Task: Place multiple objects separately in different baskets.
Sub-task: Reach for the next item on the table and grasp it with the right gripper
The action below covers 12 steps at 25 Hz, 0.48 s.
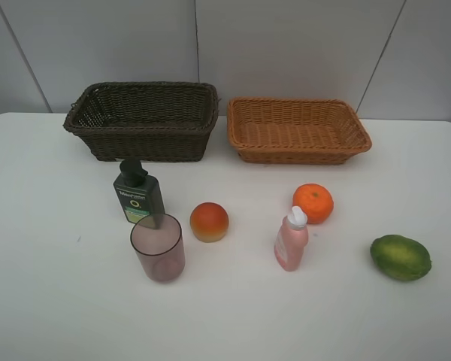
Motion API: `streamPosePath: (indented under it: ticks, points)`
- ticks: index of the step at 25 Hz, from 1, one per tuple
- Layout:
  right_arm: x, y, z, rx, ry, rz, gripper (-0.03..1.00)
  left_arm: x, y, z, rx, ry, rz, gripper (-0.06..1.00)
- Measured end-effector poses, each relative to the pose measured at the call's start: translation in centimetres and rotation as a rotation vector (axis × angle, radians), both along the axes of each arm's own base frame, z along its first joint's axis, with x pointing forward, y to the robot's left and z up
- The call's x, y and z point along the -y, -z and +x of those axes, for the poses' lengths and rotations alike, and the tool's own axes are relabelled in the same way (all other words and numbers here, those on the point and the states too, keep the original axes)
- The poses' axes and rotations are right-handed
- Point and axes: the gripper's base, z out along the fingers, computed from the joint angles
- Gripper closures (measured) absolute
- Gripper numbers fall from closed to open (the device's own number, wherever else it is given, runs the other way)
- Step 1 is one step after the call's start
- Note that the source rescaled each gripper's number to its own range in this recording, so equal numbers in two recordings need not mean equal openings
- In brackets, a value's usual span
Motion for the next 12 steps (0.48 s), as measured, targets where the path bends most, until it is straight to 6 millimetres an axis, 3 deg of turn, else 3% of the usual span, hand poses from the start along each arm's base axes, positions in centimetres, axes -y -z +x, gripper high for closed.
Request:
streamPosePath:
  ticks: [7, 12]
  points:
    - [0.0, 0.0, 0.2, -0.01, 0.0, 0.0, 0.09, 0.0, 0.0, 0.0, 0.0, 0.0, 0.0, -0.06]
    - [0.0, 0.2, 3.6, -0.222, 0.0, 0.0, 0.09, 0.0, 0.0, 0.0, 0.0, 0.0, 0.0, -0.06]
